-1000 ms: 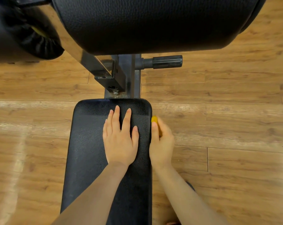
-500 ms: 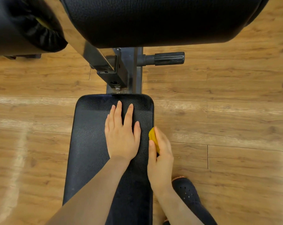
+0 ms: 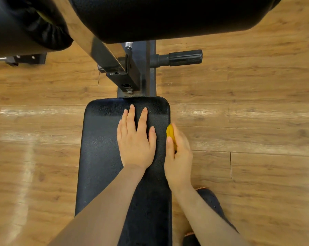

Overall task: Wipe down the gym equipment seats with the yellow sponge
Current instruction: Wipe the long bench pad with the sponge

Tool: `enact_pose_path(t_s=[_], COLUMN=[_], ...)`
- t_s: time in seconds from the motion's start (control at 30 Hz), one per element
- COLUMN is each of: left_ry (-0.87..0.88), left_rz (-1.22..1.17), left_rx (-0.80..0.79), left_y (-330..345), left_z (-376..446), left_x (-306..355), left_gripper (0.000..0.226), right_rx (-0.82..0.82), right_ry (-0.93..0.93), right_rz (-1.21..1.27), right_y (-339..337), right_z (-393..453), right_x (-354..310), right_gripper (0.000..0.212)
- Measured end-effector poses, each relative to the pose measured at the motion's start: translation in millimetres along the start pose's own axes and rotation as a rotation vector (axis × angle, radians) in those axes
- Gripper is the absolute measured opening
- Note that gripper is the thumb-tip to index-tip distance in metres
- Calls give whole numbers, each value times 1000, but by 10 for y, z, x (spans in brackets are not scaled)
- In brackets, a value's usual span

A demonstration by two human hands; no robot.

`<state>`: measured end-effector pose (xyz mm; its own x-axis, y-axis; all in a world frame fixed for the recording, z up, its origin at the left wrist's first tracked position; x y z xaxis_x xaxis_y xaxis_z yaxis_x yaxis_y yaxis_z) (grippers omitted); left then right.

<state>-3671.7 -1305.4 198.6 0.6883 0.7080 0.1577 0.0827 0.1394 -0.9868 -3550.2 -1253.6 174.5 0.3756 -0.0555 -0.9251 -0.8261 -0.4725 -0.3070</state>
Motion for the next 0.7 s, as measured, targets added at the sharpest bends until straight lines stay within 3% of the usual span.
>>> enact_pose_path(t_s=[0.23, 0.5, 0.7], left_ry=[3, 22, 57], left_rz=[3, -99, -127], left_rx=[-4, -80, -96], left_y=[4, -105, -191], left_z=[7, -60, -746], left_x=[0, -10, -16], left_gripper=[53, 58, 51], right_rx=[-38, -41, 21], right_ry=[70, 33, -22], right_rz=[-43, 59, 5], right_y=[-156, -172, -27], right_z=[-805, -212, -204], right_x=[181, 35, 28], right_gripper=[39, 38, 40])
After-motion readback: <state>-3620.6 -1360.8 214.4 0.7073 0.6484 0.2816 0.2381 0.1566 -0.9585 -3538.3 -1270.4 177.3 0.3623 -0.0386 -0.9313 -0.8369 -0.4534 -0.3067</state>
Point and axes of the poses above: each hand's wrist, its own z-axis towards the middle knuckle, its own y-axis out of the palm, x = y × z, the point moved 5 cm from there along z, towards the middle knuckle, and after that the axes turned 1 degree about y, right-handed, at the moved point
